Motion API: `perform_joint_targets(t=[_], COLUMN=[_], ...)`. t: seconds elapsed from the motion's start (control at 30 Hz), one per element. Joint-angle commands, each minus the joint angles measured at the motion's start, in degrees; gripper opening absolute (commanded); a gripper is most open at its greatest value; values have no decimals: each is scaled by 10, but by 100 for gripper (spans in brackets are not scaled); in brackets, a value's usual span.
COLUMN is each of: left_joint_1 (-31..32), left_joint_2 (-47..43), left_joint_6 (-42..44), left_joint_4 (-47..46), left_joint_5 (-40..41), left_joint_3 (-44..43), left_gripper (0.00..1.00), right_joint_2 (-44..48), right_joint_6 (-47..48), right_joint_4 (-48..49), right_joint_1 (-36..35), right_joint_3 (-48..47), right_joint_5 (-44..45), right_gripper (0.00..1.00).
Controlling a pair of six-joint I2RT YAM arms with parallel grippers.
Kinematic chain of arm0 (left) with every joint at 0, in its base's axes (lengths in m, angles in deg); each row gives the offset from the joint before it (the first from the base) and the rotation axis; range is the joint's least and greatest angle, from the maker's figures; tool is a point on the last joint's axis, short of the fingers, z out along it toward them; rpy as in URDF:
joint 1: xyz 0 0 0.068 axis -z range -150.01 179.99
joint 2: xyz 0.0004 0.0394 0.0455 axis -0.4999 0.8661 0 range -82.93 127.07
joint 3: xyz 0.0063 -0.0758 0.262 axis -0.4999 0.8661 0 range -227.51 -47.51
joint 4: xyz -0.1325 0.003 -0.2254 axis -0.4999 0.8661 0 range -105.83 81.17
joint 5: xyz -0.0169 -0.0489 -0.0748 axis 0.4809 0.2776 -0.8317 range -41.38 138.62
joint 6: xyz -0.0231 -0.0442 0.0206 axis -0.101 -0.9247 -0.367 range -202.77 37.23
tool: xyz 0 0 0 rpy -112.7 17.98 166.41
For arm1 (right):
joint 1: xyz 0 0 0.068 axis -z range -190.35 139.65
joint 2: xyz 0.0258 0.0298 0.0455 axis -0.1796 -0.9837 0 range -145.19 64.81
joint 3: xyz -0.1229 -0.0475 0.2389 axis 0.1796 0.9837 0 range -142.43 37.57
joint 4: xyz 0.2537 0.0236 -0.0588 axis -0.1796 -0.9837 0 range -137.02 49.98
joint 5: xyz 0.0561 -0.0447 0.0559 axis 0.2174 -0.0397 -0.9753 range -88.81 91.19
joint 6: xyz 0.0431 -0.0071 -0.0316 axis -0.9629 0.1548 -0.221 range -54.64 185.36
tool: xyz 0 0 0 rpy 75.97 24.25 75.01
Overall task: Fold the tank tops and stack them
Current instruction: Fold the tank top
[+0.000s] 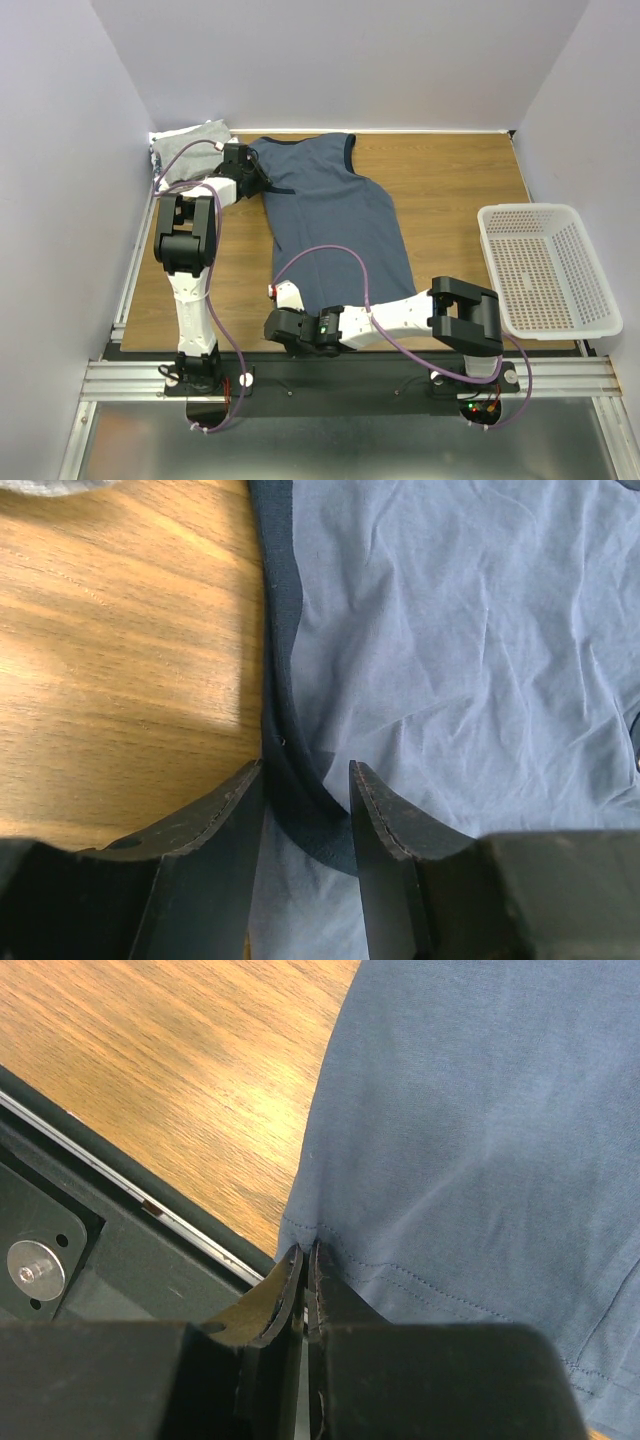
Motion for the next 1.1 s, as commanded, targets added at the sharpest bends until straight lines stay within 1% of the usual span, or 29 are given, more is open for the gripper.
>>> perform_joint_targets(t=[0.0, 0.07, 0.1, 0.2, 0.23, 0.3, 0.33, 0.37, 0.43, 0.63, 0.77, 0.83, 0.9, 0.93, 0.97, 1.0, 1.07], left_joint_1=[-2, -2, -2, -2, -2, -2, -2, -2, -2, -2, -2, -2, -2, -2, -2, -2, -2], left_joint_2=[-30, -22, -20, -13, -8, -5, -1, 1, 9, 33, 45, 49, 50, 49, 48, 46, 41], left_joint_6=[7, 10, 10, 14, 17, 19, 22, 23, 26, 37, 42, 43, 45, 46, 47, 51, 53], left_joint_4=[12, 22, 24, 36, 42, 46, 52, 55, 60, 102, 113, 114, 114, 114, 113, 111, 109], left_joint_5=[14, 22, 26, 36, 39, 41, 43, 44, 50, 60, 63, 63, 63, 61, 62, 59, 58], left_joint_3=[-13, -19, -22, -36, -40, -55, -61, -72, -87, -152, -170, -171, -171, -171, -172, -172, -177], left_gripper=[48, 45, 39, 25, 15, 8, 3, 0, 0, 0, 0, 0, 1, 10, 14, 22, 30], right_joint_2=[8, 9, 9, 9, 8, 7, 7, 8, 10, 28, 27, 20, 14, 9, 7, 6, 2], right_joint_6=[2, 3, 3, 5, 6, 8, 10, 10, 15, 30, 38, 38, 36, 36, 34, 33, 34], right_joint_4=[12, 12, 12, 11, 12, 12, 12, 12, 12, 15, 18, 19, 19, 19, 20, 19, 18], right_joint_1=[-3, -3, -3, -3, -4, -3, -3, -3, -3, -3, -3, -3, -3, -4, -3, -3, -2], right_joint_3=[-3, -3, -3, -4, -4, -4, -4, -3, -1, 12, 10, -2, -17, -24, -29, -40, -53], right_joint_5=[-4, -5, -5, -7, -9, -12, -12, -19, -24, -50, -58, -63, -65, -65, -62, -59, -48], right_gripper=[8, 8, 8, 8, 8, 7, 7, 7, 5, 4, 4, 5, 9, 13, 16, 23, 28])
